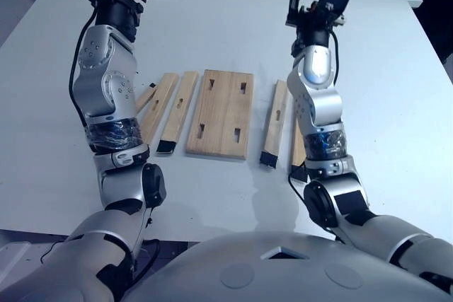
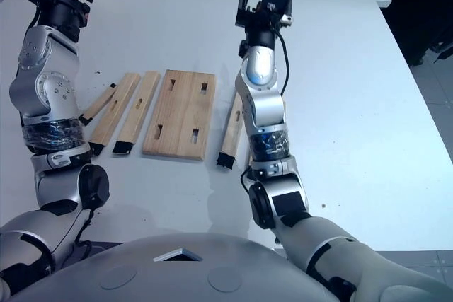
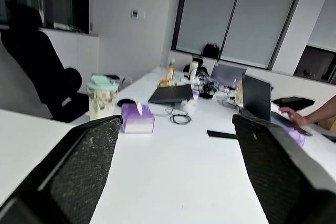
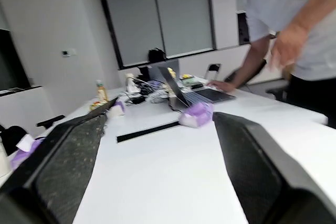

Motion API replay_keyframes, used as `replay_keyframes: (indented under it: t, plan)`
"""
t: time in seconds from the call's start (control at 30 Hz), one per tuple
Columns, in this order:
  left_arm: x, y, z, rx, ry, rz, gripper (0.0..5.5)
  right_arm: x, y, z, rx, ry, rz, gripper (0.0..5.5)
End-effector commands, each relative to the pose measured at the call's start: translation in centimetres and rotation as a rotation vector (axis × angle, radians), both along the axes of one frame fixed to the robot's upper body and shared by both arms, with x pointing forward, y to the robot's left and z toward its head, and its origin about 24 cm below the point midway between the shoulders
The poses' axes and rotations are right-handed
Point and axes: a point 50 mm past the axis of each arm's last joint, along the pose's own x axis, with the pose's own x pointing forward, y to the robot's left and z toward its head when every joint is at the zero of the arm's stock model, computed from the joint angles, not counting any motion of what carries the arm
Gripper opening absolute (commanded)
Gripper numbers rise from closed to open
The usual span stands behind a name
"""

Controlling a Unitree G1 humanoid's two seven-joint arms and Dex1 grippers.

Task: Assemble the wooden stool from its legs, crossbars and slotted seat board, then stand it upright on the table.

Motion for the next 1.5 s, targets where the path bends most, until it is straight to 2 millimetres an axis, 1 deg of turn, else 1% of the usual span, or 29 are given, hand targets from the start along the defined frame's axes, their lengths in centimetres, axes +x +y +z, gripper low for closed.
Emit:
replay_keyframes:
  t: [0.03, 0.13, 0.2, 0.27, 0.4, 0.57, 0.63, 0.67, 0.7, 0.77, 0.83, 0.9, 1.0, 1.1, 1.33, 1.5]
  plan:
    - [-0.3, 0.0, -0.2, 0.054, -0.047, 0.005, 3.88, 1.0, 0.6, 0.8, -0.048, -0.012, 0.056, 3.75]
    - [-1.5, 0.8, -1.4, 0.065, -0.048, 0.015, 3.88, 1.3, 1.6, 1.2, -0.099, -0.023, 0.122, 3.75]
    - [-2.0, 1.2, -2.0, 0.054, -0.039, -0.013, 3.88, 1.4, 1.6, 1.0, -0.134, -0.023, 0.143, 3.75]
    - [-2.2, 1.2, -2.4, 0.07, -0.03, -0.05, 3.88, 1.5, 1.0, 0.6, -0.151, -0.01, 0.14, 3.75]
    - [-3.4, 3.0, -3.4, 0.113, 0.006, -0.083, 3.88, 1.7, -0.1, 0.1, -0.196, 0.008, 0.145, 3.75]
    - [-5.7, 5.2, -6.3, 0.259, 0.143, -0.174, 3.88, 2.0, -0.7, -1.1, -0.229, 0.046, 0.134, 3.75]
    - [-7.5, 6.4, -7.1, 0.345, 0.21, -0.238, 3.88, 2.1, -0.8, -1.0, -0.227, 0.041, 0.124, 3.75]
    - [-8.2, 7.1, -7.3, 0.374, 0.239, -0.266, 3.88, 2.2, -1.1, -1.1, -0.221, 0.041, 0.113, 3.75]
    - [-8.5, 8.3, -7.5, 0.399, 0.274, -0.284, 3.88, 2.2, -1.6, -1.3, -0.216, 0.047, 0.092, 3.75]
    - [-8.9, 10.5, -7.6, 0.409, 0.337, -0.314, 3.88, 2.1, -2.4, -2.0, -0.204, 0.069, 0.054, 3.75]
    - [-9.3, 12.5, -7.9, 0.418, 0.404, -0.344, 3.88, 1.9, -2.8, -2.6, -0.197, 0.086, 0.039, 3.75]
    - [-9.5, 13.8, -8.5, 0.414, 0.466, -0.361, 3.88, 1.7, -3.0, -2.8, -0.198, 0.085, 0.032, 3.75]
    - [-9.7, 14.1, -10.0, 0.424, 0.539, -0.412, 3.88, 1.6, -3.3, -3.0, -0.193, 0.088, 0.012, 3.75]
    - [-9.7, 14.2, -10.9, 0.412, 0.562, -0.469, 3.88, 1.4, -3.8, -3.4, -0.2, 0.098, 0.001, 3.75]
    - [-10.1, 15.1, -11.9, 0.443, 0.626, -0.503, 3.88, 1.1, -4.8, -3.9, -0.208, 0.117, -0.028, 3.75]
    - [-10.4, 14.6, -12.8, 0.456, 0.655, -0.556, 3.88, 0.8, -4.9, -4.4, -0.205, 0.132, -0.035, 3.75]
